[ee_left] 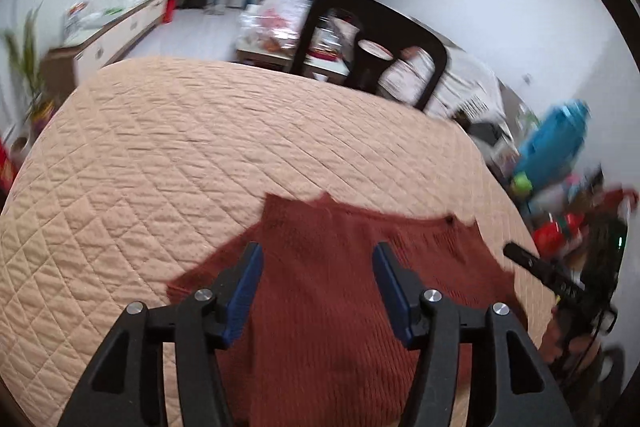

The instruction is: Fold small clothes

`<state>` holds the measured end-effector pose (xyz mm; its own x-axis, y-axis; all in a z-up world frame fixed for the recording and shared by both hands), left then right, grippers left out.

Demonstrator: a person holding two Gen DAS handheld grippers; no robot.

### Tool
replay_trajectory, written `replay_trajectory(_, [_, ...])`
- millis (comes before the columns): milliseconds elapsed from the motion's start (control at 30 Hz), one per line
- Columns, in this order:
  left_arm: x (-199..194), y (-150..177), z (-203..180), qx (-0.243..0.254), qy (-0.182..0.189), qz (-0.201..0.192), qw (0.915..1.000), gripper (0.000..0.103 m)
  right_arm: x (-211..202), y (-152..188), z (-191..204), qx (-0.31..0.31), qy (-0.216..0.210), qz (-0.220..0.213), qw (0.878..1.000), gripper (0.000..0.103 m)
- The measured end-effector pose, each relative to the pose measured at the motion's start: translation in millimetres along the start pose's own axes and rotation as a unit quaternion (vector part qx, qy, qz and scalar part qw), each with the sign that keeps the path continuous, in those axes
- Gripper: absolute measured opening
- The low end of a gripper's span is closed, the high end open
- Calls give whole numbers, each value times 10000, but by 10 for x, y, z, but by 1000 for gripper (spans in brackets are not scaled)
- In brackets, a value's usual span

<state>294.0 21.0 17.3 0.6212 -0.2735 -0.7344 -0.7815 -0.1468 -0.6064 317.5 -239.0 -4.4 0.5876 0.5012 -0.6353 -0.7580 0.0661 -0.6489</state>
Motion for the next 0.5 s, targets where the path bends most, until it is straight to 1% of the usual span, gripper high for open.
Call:
replay_trajectory(133, [63,205,-96,262,90,291,9992,60,42,197,199,-483,-7,246,9985,28])
replay_trajectory(200, [95,312,-115,441,-46,370,9983,60,77,316,276,-720,-4,376,9967,30])
replay_trajectory(300, [96,431,-105,631,-285,430,9967,60,161,473,276,-961,281,582,9933,30])
replay_trajectory(467, [67,518,-46,674,-398,440,9960,60,233,589,182,-1082,728,753,9886,30])
replay_trajectory(500, [63,529,-42,703,-401,428,9958,60,216,598,173,-1087,747,758,9884,30])
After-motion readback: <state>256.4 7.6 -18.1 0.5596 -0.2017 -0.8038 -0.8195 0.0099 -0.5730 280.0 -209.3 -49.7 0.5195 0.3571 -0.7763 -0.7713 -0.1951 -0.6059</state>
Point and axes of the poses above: each gripper's, at about its wrist camera, not at the fingertips, and x roughly the way its jaws point, z to its left, y to its underside, the point moved 8 cm from there along x, roughly the way its jaws point, and after that the axes turned 6 degrees about -y, right-handed, at the moved point
